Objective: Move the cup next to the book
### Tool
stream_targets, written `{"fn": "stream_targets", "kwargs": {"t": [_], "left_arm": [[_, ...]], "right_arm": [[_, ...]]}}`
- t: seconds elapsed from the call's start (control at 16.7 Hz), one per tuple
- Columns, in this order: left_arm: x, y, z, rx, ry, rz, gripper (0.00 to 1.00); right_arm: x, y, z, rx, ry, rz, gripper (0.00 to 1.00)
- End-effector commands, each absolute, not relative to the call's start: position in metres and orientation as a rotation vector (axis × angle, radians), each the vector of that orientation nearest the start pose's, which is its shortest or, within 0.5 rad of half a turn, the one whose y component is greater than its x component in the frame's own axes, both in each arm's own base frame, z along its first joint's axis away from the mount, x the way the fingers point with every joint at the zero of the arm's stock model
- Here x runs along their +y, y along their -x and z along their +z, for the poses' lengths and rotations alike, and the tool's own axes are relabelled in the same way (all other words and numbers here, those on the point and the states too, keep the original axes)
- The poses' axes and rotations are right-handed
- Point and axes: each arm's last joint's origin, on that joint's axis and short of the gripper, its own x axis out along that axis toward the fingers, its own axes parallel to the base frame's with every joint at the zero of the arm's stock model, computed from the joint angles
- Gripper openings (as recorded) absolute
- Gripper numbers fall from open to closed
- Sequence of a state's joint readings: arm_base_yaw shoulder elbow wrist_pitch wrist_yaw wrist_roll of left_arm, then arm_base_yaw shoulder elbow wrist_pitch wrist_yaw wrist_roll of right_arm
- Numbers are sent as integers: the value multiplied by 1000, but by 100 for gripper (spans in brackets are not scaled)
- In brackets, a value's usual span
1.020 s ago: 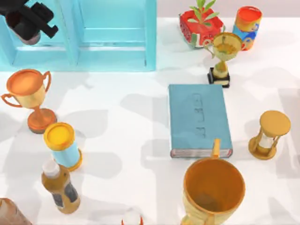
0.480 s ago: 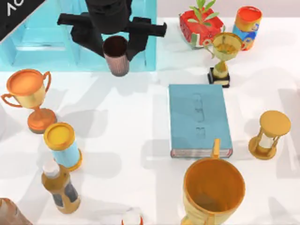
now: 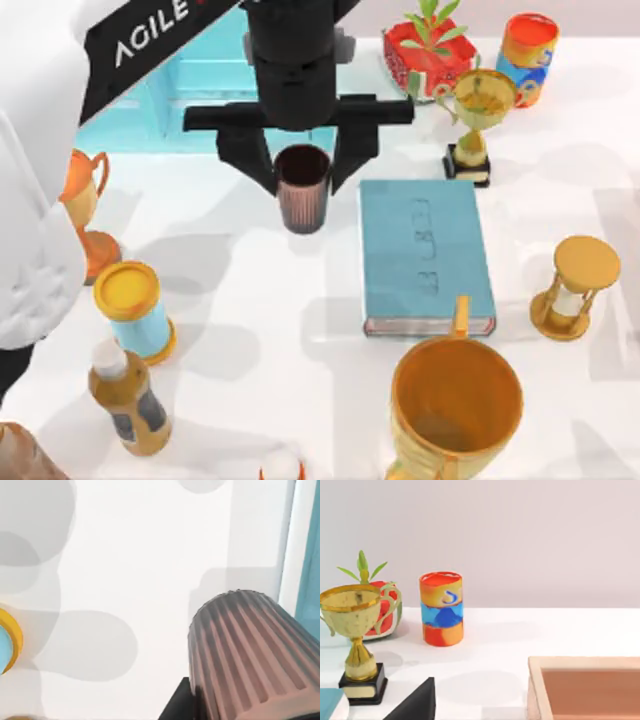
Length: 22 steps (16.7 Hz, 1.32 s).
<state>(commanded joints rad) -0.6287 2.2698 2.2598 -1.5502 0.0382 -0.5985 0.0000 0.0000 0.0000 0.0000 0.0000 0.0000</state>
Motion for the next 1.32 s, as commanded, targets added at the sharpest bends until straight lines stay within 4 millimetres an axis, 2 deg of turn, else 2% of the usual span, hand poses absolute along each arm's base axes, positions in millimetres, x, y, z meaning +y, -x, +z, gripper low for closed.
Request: {"fn": "stream_targets", "kwargs": {"t": [0.42, 0.54, 0.84, 1.14, 1.32], "left_arm": [[-255, -363, 258, 1577, 14, -43, 0], [-257, -363, 247, 1575, 12, -48, 0], [-257, -361, 202, 1586, 12, -42, 0], [-257, -360, 196, 1582, 11, -43, 0], [-257, -360, 196, 1582, 11, -43, 23]], "right_arm": [[-1, -106, 160, 0, 0, 0, 100], [-1, -106, 160, 0, 0, 0, 100], [-1, -106, 160, 0, 0, 0, 100], [-1, -106, 160, 0, 0, 0, 100], [-1, -106, 160, 0, 0, 0, 100]]}}
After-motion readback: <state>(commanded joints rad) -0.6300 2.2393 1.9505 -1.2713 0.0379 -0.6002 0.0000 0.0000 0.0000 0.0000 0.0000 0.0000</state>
